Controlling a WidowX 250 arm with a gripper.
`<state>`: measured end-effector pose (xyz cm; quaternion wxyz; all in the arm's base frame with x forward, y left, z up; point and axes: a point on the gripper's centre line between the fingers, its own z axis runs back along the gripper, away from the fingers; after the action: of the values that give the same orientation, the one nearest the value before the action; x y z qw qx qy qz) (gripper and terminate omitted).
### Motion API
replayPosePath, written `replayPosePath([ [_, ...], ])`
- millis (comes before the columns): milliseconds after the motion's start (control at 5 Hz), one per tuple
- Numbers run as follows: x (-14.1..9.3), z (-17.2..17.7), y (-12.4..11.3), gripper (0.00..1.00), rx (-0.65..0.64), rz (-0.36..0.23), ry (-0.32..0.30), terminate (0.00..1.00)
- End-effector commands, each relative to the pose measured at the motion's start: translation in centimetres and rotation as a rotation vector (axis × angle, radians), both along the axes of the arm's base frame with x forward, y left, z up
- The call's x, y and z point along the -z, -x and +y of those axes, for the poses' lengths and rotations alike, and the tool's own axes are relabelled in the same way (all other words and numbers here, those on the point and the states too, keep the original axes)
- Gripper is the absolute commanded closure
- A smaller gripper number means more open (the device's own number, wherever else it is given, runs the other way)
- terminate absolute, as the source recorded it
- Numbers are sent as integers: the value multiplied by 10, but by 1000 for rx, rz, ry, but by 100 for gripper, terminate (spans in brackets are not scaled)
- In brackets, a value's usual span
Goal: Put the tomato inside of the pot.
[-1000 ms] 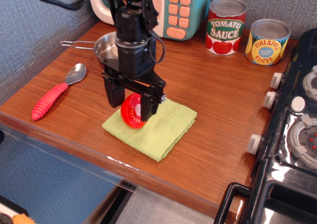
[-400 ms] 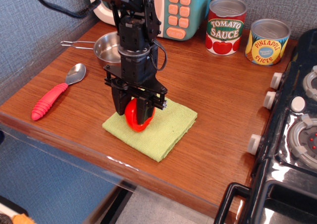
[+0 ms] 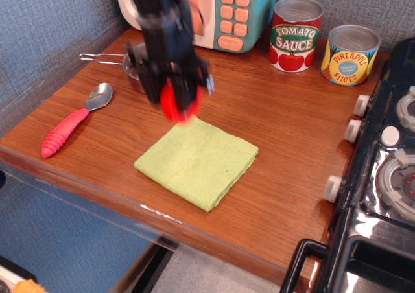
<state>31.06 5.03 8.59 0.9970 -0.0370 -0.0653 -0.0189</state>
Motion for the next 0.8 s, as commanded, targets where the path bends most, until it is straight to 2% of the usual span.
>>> replayPosePath([
  [0,-21,83,-50,100,-194,-60,-13,0],
  [200,1,108,-61,100,-238,-15,-28,0],
  [400,15,108,-71,100,-229,8,-50,0],
  [600,25,104,-86,100,-203,-27,-74,0],
])
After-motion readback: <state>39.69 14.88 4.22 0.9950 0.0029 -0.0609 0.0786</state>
